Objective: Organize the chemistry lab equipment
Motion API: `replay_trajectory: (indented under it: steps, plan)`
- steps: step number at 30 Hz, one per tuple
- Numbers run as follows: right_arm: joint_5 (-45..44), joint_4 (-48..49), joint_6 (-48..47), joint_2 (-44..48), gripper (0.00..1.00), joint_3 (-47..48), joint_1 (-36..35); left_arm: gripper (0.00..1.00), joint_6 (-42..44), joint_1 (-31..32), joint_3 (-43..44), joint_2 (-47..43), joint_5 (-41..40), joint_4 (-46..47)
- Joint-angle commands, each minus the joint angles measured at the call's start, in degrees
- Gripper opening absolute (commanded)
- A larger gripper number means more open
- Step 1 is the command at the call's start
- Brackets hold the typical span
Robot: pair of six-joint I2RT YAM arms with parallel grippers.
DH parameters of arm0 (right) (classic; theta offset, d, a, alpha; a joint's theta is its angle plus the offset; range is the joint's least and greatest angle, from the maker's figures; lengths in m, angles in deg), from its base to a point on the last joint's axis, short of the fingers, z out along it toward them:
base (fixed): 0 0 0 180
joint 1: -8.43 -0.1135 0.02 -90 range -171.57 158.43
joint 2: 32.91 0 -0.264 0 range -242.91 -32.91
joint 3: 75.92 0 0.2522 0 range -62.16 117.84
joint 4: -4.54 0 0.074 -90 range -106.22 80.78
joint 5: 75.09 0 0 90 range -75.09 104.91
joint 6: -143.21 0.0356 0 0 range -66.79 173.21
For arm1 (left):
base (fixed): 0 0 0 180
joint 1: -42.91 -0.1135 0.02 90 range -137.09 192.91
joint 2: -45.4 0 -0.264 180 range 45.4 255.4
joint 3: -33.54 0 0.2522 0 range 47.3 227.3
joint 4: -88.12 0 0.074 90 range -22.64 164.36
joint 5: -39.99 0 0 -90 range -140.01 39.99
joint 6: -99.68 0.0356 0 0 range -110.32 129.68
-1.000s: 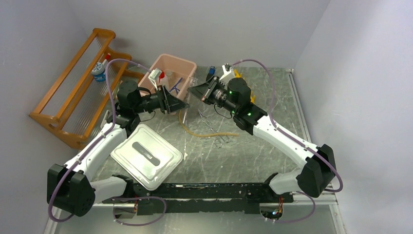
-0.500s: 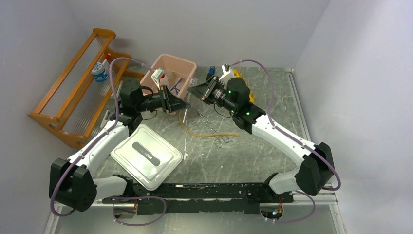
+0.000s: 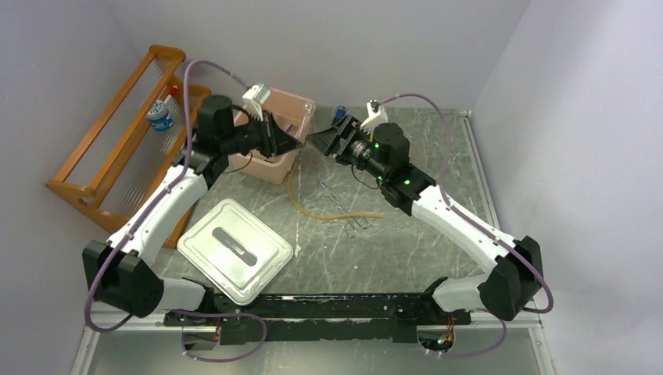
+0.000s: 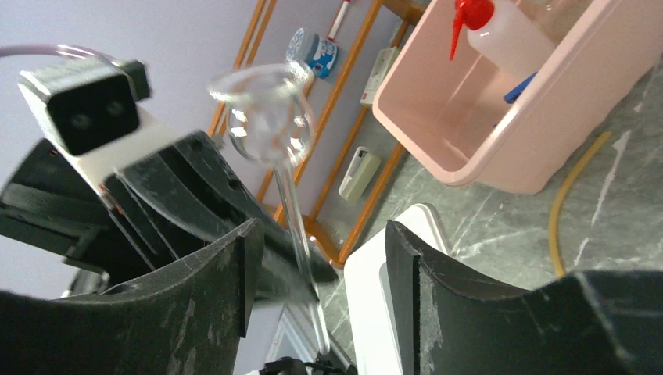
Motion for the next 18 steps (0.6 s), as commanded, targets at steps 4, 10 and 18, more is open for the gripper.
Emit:
replay_trajectory:
  steps: [4,10,18]
  plan:
    - [-8.56,-5.12,-7.95,4.93,0.64,0.46,1.6,0.05,20.88,-0.86,19.18,13.22,-20.59,-22.14]
    - [-12.9,-9.52,-11.21,4.33,0.64,1.77,2.63,0.05,25.46,-2.35,32.26,27.04,-34.97,-29.44]
    - [-13.21,-9.96,-12.04,1.25,0.64,3.24,4.42,0.05,26.64,-2.96,41.18,42.56,-36.22,-32.29]
